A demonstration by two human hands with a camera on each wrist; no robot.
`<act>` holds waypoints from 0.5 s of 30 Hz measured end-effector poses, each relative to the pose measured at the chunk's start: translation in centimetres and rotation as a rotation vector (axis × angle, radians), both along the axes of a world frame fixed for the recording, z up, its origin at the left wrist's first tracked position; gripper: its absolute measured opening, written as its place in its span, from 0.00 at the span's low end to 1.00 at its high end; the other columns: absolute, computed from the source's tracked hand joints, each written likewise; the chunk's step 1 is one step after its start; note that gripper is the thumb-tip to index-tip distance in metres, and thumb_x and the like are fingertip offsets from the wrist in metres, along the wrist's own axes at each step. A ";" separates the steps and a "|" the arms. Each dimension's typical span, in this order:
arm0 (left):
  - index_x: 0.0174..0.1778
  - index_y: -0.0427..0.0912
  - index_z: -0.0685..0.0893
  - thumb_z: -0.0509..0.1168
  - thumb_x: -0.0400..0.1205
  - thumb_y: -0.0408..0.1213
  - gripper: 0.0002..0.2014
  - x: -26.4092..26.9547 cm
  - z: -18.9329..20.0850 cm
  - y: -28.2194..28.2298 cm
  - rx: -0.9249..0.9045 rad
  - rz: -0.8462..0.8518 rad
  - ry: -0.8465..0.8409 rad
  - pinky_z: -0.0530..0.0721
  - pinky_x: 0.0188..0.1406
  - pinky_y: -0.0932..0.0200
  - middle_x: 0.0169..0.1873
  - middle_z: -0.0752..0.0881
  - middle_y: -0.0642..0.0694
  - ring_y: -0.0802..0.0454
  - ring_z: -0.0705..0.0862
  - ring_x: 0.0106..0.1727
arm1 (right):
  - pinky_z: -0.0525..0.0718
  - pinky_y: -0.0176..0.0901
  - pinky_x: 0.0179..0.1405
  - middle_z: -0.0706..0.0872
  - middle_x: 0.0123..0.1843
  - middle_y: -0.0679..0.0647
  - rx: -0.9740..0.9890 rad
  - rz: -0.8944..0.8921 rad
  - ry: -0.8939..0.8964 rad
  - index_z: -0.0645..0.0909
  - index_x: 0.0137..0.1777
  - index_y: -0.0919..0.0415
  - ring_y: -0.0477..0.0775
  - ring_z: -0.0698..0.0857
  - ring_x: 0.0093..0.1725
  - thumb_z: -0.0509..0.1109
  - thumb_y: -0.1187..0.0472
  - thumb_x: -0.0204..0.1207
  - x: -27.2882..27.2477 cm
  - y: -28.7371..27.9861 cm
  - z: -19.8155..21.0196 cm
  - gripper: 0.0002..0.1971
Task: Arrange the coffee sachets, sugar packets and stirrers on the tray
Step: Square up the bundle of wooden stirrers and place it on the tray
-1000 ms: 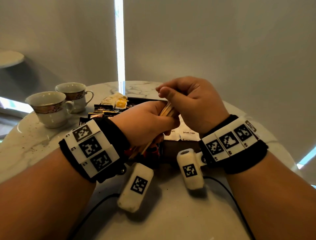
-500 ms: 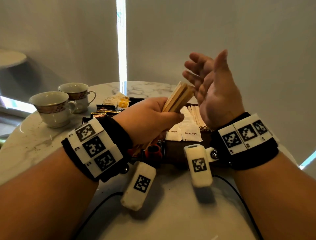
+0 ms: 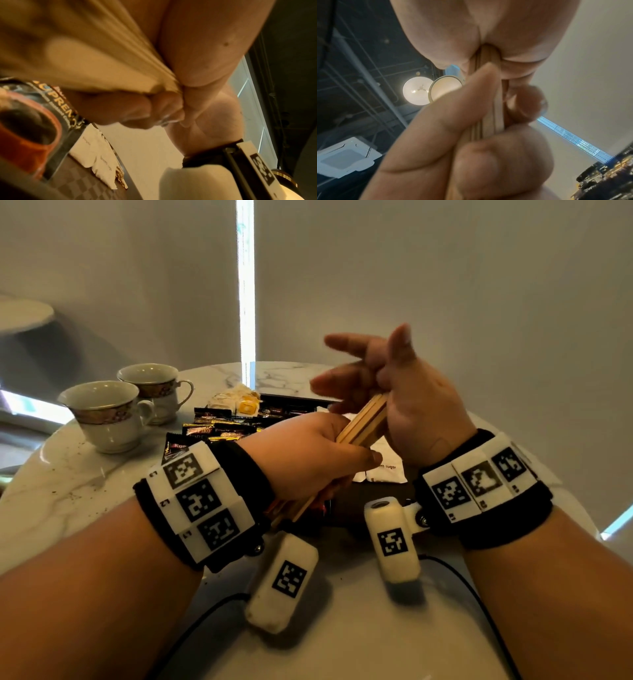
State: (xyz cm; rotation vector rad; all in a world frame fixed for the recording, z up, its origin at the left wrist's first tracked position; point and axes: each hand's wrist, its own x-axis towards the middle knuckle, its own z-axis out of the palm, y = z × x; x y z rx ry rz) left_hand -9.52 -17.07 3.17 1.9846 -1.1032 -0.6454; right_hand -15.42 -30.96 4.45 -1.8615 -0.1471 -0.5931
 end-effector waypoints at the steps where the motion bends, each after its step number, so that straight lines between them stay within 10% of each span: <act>1: 0.49 0.48 0.83 0.68 0.85 0.49 0.08 0.0 0.0 0.0 -0.023 0.010 0.012 0.89 0.35 0.59 0.31 0.86 0.49 0.55 0.84 0.28 | 0.85 0.61 0.65 0.91 0.57 0.55 0.058 -0.030 -0.019 0.79 0.68 0.47 0.56 0.89 0.62 0.41 0.25 0.69 0.0 0.0 0.2 0.41; 10: 0.43 0.50 0.82 0.67 0.83 0.48 0.07 1.2 0.5 0.2 -1.111 0.320 0.303 0.85 0.43 0.43 0.30 0.82 0.52 0.49 0.82 0.33 | 0.83 0.46 0.28 0.86 0.44 0.68 0.401 0.019 0.371 0.72 0.74 0.68 0.61 0.87 0.36 0.35 0.27 0.79 0.8 -0.2 0.4 0.48; 15: 0.45 0.48 0.79 0.66 0.84 0.45 0.06 1.2 0.2 -0.1 -1.138 0.301 0.175 0.84 0.41 0.46 0.29 0.81 0.53 0.49 0.81 0.34 | 0.79 0.71 0.70 0.81 0.68 0.79 0.527 0.172 0.564 0.76 0.72 0.70 0.80 0.82 0.67 0.41 0.18 0.72 0.9 0.4 -0.5 0.56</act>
